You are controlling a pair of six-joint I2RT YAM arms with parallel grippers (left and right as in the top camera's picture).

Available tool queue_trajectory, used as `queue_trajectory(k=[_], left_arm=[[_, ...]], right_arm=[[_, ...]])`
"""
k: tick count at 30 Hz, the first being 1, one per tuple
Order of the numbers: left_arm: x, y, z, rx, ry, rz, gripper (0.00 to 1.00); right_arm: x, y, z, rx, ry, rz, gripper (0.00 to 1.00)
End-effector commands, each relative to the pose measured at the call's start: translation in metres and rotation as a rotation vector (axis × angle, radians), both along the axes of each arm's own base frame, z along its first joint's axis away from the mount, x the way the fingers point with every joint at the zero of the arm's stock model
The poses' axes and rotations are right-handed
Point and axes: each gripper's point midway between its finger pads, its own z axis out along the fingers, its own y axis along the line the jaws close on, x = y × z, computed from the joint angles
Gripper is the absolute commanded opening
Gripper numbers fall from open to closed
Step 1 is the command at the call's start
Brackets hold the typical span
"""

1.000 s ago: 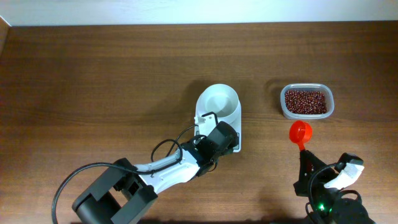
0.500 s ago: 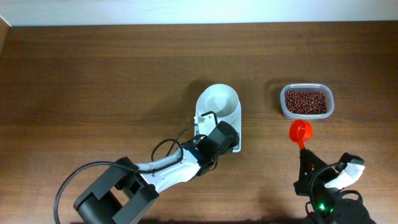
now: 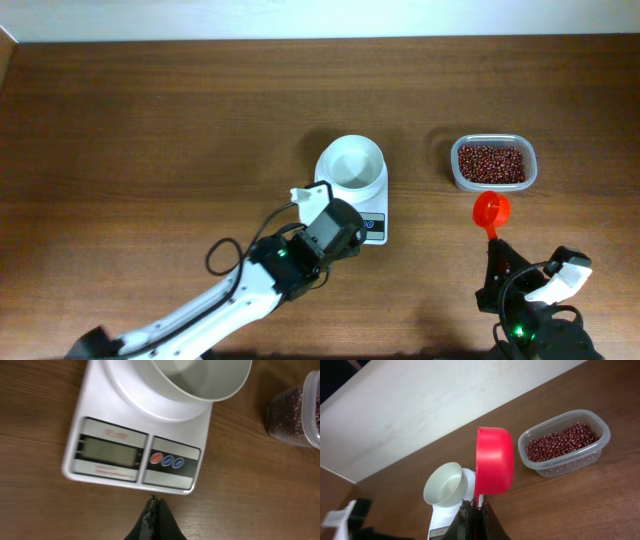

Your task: Scoop and weigh 50g on scale

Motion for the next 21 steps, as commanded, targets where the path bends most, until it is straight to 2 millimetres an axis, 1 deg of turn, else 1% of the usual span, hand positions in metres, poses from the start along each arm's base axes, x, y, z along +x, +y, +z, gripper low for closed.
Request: queue_trajectory(k=[1, 2, 3, 4, 5, 6, 7, 8, 9, 10, 11, 13, 15, 16, 17, 19, 20, 21], left_arm=[[0.006, 0.024, 0.040, 0.093, -0.172, -0.041, 0.02], [0.005, 0.027, 0.049, 0.110, -0.204, -0.077, 0.04], [0.003, 0.029, 0.053, 0.132, -0.224, -0.112, 0.06], [0.005, 0.033, 0.053, 0.147, -0.226, -0.115, 0.08], [0.006, 0.043, 0.050, 0.165, -0.209, -0.094, 0.08], [0.009, 0.060, 0.048, 0.187, -0.185, -0.054, 0.09], [0.013, 0.078, 0.048, 0.203, -0.167, -0.007, 0.09], [0.016, 0.090, 0.049, 0.208, -0.160, 0.031, 0.07], [0.019, 0.098, 0.051, 0.204, -0.160, 0.056, 0.03], [0.019, 0.098, 0.050, 0.203, -0.158, 0.058, 0.01], [0.019, 0.098, 0.050, 0.201, -0.155, 0.055, 0.00], [0.016, 0.089, 0.044, 0.174, -0.124, 0.022, 0.00], [0.017, 0.082, 0.031, 0.174, -0.087, 0.001, 0.00], [0.018, 0.071, 0.022, 0.149, -0.054, -0.030, 0.00], [0.015, 0.065, 0.016, 0.132, -0.028, -0.053, 0.00], [0.011, 0.048, 0.008, 0.125, -0.015, -0.105, 0.00], [0.010, 0.039, 0.008, 0.121, -0.027, -0.126, 0.00], [0.008, 0.025, 0.007, 0.108, -0.044, -0.158, 0.00]], right_arm=[[0.000, -0.011, 0.010, 0.001, -0.034, -0.056, 0.04], [0.001, -0.012, 0.012, 0.000, -0.038, -0.068, 0.04], [0.003, -0.011, 0.009, -0.013, -0.023, -0.067, 0.04], [0.005, -0.009, 0.007, -0.025, -0.011, -0.067, 0.04], [0.007, -0.008, 0.005, -0.038, 0.001, -0.072, 0.04], [0.013, -0.006, 0.002, -0.051, 0.019, -0.083, 0.04], [0.018, -0.002, 0.004, -0.052, 0.016, -0.090, 0.04], [0.024, 0.000, 0.008, -0.050, 0.006, -0.106, 0.04], [0.033, 0.003, 0.010, -0.057, 0.002, -0.128, 0.04], [0.040, 0.008, 0.008, -0.069, 0.013, -0.131, 0.04], [0.048, 0.016, 0.005, -0.081, 0.029, -0.126, 0.04], [0.059, 0.041, 0.003, -0.069, 0.059, -0.046, 0.04], [0.064, 0.045, 0.004, -0.095, 0.080, -0.042, 0.04], [0.061, 0.054, -0.001, -0.087, 0.105, 0.015, 0.04], [0.060, 0.059, -0.003, -0.082, 0.116, 0.042, 0.04], [0.051, 0.070, -0.016, -0.056, 0.181, 0.119, 0.04], [0.048, 0.072, -0.017, -0.041, 0.193, 0.129, 0.04], [0.043, 0.069, -0.021, -0.005, 0.219, 0.116, 0.04]])
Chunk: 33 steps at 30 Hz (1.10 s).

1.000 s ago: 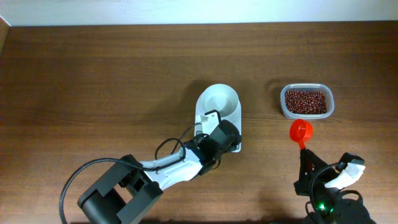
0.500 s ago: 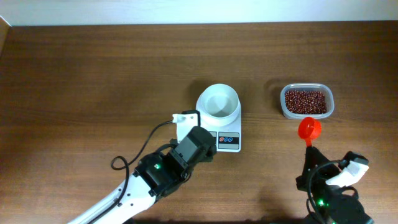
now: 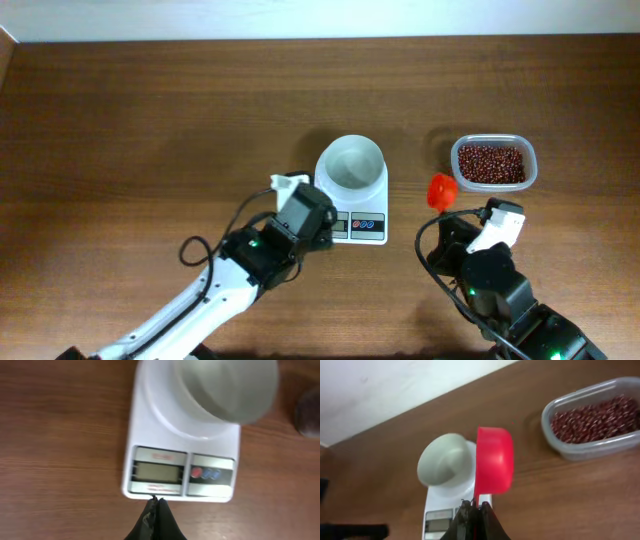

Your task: Scoop and weigh 50g on scale

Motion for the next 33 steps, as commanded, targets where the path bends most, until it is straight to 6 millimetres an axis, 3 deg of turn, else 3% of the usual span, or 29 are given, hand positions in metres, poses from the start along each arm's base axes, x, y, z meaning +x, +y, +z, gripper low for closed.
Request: queue_trajectory(k=[1, 4, 7, 14, 18, 33], left_arm=[[-0.009, -0.036, -0.003, -0.027, -0.019, -0.109, 0.00], [-0.007, -0.073, -0.015, -0.050, -0.065, -0.150, 0.00], [0.005, -0.091, -0.040, -0.054, -0.075, -0.155, 0.00], [0.010, -0.080, -0.077, 0.011, -0.024, -0.062, 0.00], [0.012, -0.075, -0.085, 0.003, -0.006, 0.015, 0.00], [0.023, -0.078, -0.090, -0.008, -0.044, 0.043, 0.00]], right_arm=[[-0.012, 0.001, 0.003, 0.077, 0.034, 0.011, 0.04], [-0.021, -0.023, -0.012, -0.021, 0.076, -0.053, 0.04], [-0.018, -0.035, -0.008, -0.060, 0.043, -0.112, 0.04], [-0.015, -0.036, -0.004, -0.064, 0.024, -0.125, 0.04], [-0.013, -0.033, 0.000, -0.043, 0.010, -0.118, 0.04], [-0.013, -0.027, 0.001, -0.021, 0.010, -0.090, 0.04]])
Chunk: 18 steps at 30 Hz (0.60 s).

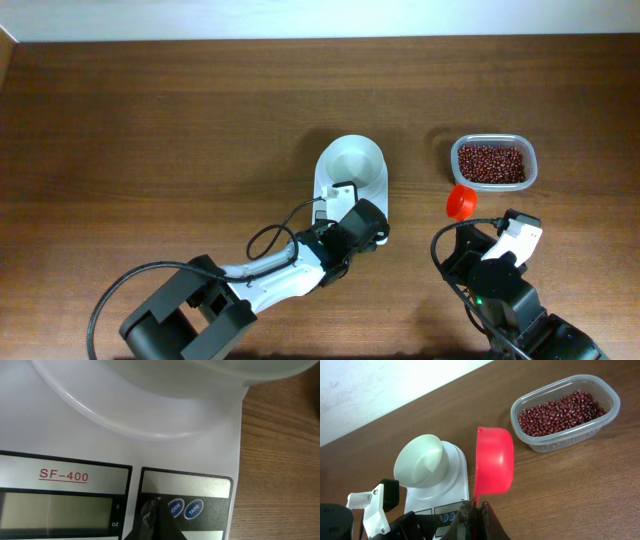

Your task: Scoop and weigh 50g on scale

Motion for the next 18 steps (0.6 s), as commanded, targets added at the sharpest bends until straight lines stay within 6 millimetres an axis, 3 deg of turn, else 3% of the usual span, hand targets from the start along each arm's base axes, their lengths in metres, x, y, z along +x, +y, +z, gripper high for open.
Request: queue_trajectory(k=[1, 18], left_arm=[[0.005, 0.005, -0.002, 0.021, -0.019, 0.033, 0.00], [0.002, 0.003, -0.014, 0.018, 0.014, 0.025, 0.00]], right_arm=[[0.000, 0.002, 0.008, 0.015, -0.018, 0.010, 0.04], [0.002, 0.002, 0.011, 0.006, -0.035, 0.012, 0.04]])
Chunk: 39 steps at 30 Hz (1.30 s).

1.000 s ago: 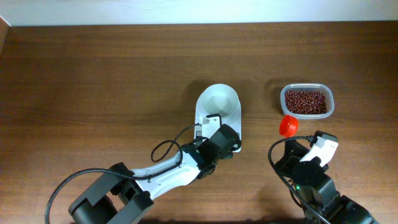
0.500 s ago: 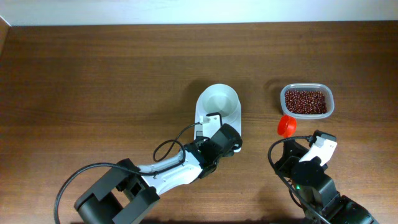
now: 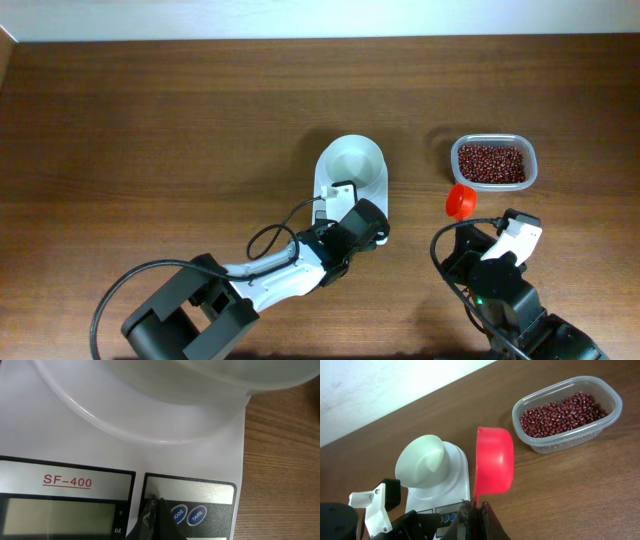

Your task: Scoop and weigh 50g on scale

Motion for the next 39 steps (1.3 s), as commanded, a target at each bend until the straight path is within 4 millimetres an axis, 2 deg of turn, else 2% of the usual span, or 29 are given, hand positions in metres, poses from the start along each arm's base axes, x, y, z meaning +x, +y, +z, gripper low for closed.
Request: queue_trajectory(k=[1, 6, 14, 18, 21, 24, 25, 26, 28, 30, 32, 34, 36, 39], left_arm=[[-0.002, 0.004, -0.014, 0.006, 0.043, 0.029, 0.00], [-0.004, 0.012, -0.020, 0.019, 0.080, 0.039, 0.00], [-0.020, -0.003, -0.024, -0.036, 0.158, -0.027, 0.00], [-0.027, -0.001, -0.023, -0.034, 0.189, -0.040, 0.00], [-0.032, 0.011, 0.006, -0.024, 0.171, -0.033, 0.00], [-0.043, 0.024, 0.056, -0.032, 0.108, -0.083, 0.02], [-0.038, 0.030, 0.080, -0.017, 0.023, -0.118, 0.07], [-0.037, 0.033, 0.093, -0.008, -0.027, -0.145, 0.11], [-0.043, 0.043, 0.113, 0.039, -0.091, -0.217, 0.29], [-0.041, 0.056, 0.125, 0.061, -0.130, -0.181, 0.45], [-0.043, 0.066, 0.129, 0.086, -0.141, -0.159, 0.55], [-0.041, 0.076, 0.129, 0.129, -0.150, -0.130, 0.70], [-0.042, 0.077, 0.128, 0.134, -0.148, -0.129, 0.99], [-0.052, 0.088, 0.116, 0.191, -0.090, -0.137, 0.99]], right_arm=[[0.002, 0.002, 0.011, 0.010, -0.033, 0.007, 0.04], [0.003, 0.003, 0.013, -0.006, -0.045, 0.018, 0.04], [0.006, 0.005, 0.020, 0.016, -0.071, 0.018, 0.04], [0.007, 0.006, 0.022, -0.001, -0.082, 0.030, 0.04], [0.009, 0.003, 0.025, -0.001, -0.098, 0.011, 0.04], [0.012, 0.005, 0.032, 0.017, -0.125, 0.005, 0.04], [0.012, 0.005, 0.032, 0.019, -0.126, 0.005, 0.04], [0.012, 0.005, 0.033, 0.022, -0.128, 0.006, 0.04], [0.010, 0.010, 0.028, 0.026, -0.106, 0.037, 0.04], [0.006, 0.020, 0.023, 0.044, -0.077, 0.093, 0.04], [0.004, 0.025, 0.022, 0.062, -0.066, 0.119, 0.04], [0.003, 0.031, 0.022, 0.102, -0.056, 0.138, 0.04], [-0.001, 0.042, 0.021, 0.133, -0.038, 0.199, 0.04], [-0.003, 0.052, 0.025, 0.167, -0.043, 0.245, 0.04]])
